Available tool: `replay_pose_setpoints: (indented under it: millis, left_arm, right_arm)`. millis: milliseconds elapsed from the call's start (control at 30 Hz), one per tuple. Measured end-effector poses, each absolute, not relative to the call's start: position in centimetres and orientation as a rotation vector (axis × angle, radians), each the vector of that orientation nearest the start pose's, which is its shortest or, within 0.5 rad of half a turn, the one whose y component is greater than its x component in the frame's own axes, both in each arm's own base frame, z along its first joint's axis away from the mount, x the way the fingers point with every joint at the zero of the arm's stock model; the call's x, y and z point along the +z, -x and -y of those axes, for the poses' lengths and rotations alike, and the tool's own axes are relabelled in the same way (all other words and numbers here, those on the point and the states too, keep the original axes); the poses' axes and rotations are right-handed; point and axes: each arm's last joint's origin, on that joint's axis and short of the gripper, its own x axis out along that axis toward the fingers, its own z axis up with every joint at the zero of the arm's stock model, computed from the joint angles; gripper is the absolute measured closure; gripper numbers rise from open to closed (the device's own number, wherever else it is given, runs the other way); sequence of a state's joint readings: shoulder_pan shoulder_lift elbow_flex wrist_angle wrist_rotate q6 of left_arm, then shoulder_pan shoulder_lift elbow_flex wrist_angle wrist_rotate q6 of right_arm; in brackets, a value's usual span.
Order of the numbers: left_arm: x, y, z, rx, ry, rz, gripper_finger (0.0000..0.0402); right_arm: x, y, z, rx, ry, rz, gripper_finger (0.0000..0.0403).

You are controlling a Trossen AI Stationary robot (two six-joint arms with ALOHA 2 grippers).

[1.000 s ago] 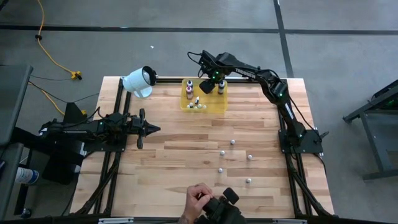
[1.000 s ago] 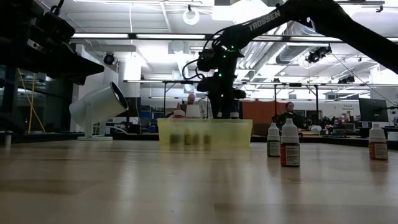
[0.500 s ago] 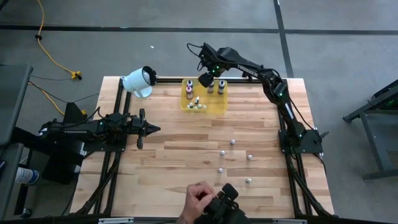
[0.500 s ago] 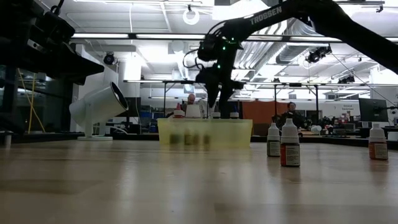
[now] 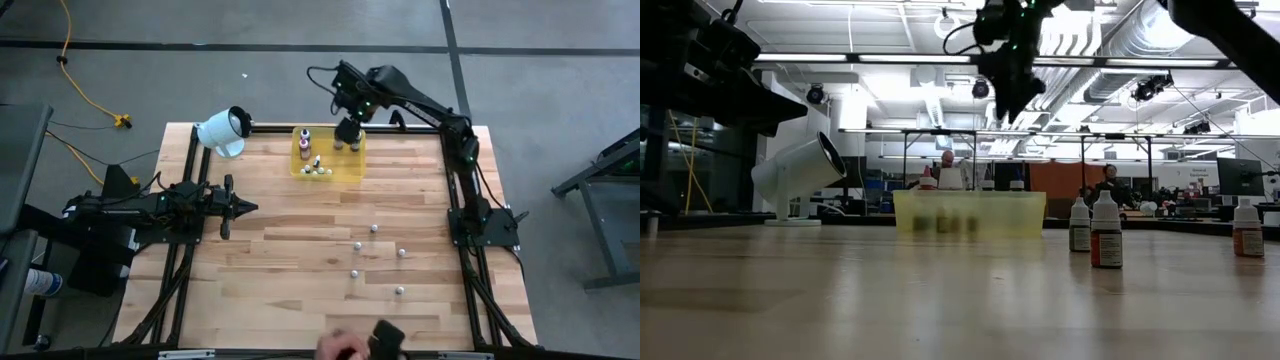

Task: Pick & Place food coloring
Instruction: Put the small orange food coloring bottle into the yellow container

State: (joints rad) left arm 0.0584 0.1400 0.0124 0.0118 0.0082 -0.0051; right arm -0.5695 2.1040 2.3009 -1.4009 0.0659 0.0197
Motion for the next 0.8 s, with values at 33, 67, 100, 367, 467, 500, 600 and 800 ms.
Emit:
replay_pose_setpoints:
  millis: [33, 67, 100, 367, 467, 500, 600, 800]
  left_arm:
    - [15.8, -10.5, -0.6, 0.051, 0.009, -0.115, 0.0401]
    - [15.8, -10.5, -0.6, 0.051, 0.009, -0.115, 0.0401]
    - [15.8, -10.5, -0.6, 0.051, 0.009, -0.116, 0.0401]
    - [15.7, -10.5, -0.6, 0.051, 0.009, -0.116, 0.0401]
    - [15.7, -10.5, -0.6, 0.051, 0.009, -0.116, 0.0401]
    - [15.7, -10.5, -0.6, 0.05, 0.009, -0.116, 0.0401]
    - [15.7, -10.5, -0.6, 0.05, 0.009, -0.116, 0.0401]
    - [15.8, -10.5, -0.6, 0.05, 0.009, -0.116, 0.0401]
  right_arm:
    - [35.1, -34.7, 22.0, -0.556, -0.311, -1.208, 0.019]
    - [35.4, -34.4, 21.3, -0.539, -0.297, -1.239, 0.0191]
    - [35.7, -34.1, 20.6, -0.521, -0.285, -1.266, 0.0191]
    - [36.4, -32.4, 15.1, -0.314, -0.305, -1.331, 0.019]
    - [35.2, -30.9, 13.0, -0.286, -0.283, -1.39, 0.0193]
    - [34.5, -30.3, 12.4, -0.28, -0.267, -1.415, 0.0194]
    - [33.0, -28.2, 10.4, -0.251, -0.219, -1.432, 0.0194]
    - [30.4, -23.8, 6.8, -0.198, -0.174, -1.404, 0.0194]
